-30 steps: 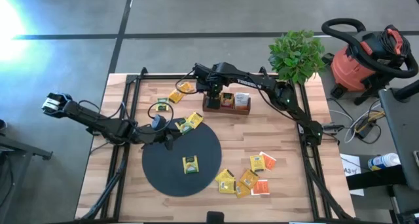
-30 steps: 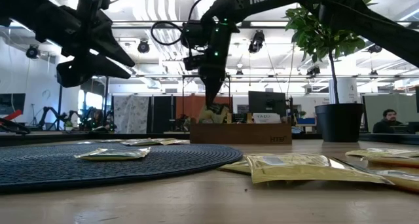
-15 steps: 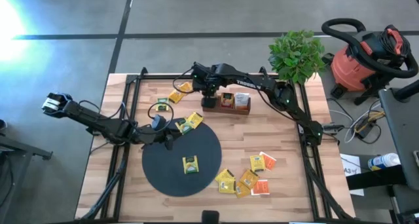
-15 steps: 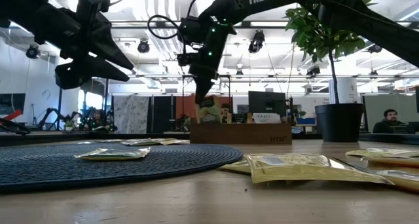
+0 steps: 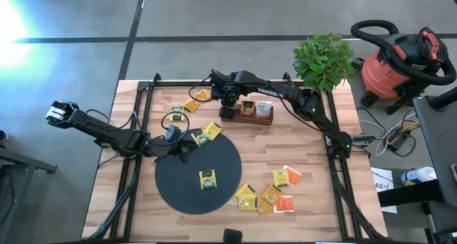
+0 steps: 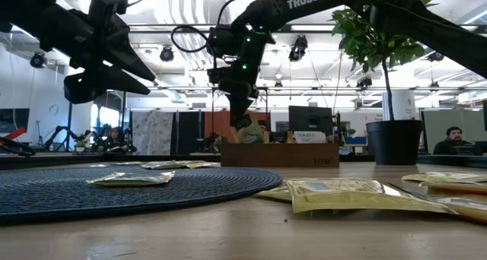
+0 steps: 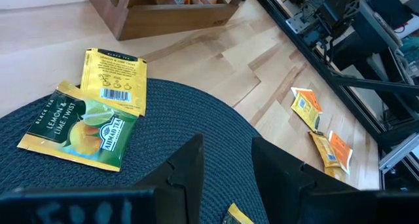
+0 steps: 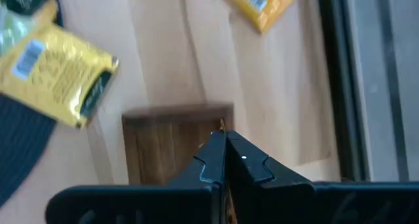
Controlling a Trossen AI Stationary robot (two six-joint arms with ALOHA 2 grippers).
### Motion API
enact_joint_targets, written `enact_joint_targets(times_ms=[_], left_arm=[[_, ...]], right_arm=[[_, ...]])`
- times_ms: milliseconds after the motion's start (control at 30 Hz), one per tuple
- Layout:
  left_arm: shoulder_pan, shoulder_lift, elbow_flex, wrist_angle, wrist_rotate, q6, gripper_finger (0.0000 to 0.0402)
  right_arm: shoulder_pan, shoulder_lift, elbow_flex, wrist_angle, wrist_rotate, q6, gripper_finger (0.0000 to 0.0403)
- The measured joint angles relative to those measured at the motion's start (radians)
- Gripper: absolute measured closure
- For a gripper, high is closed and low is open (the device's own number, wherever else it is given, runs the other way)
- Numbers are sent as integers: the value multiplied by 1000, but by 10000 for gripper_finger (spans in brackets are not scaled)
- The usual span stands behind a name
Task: Pick & Place Tea
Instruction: Put the yellow tea bag into the left section of the wooden organizer
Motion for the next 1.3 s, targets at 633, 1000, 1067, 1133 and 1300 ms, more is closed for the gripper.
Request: enact_joint_targets(times_ms=[633,1000,1067,1133,1300], left_arm=[[0,0,0,-6,1,-1,278],[1,0,0,-20,-11,14,278],[1,0,0,-20,-11,14,278],[1,0,0,-19,-16,15,278],[1,0,-1,-20,-43,20,278]], right_arm=[[-30,-39,-4,171,-164,99,394],[-14,-147,-91,231,-79,97,394],[-15,-189,-154,291,-94,95,394],[-13,-243,-230,360,-102,99,394],[-18,-350,-419,462,-111,104,394]])
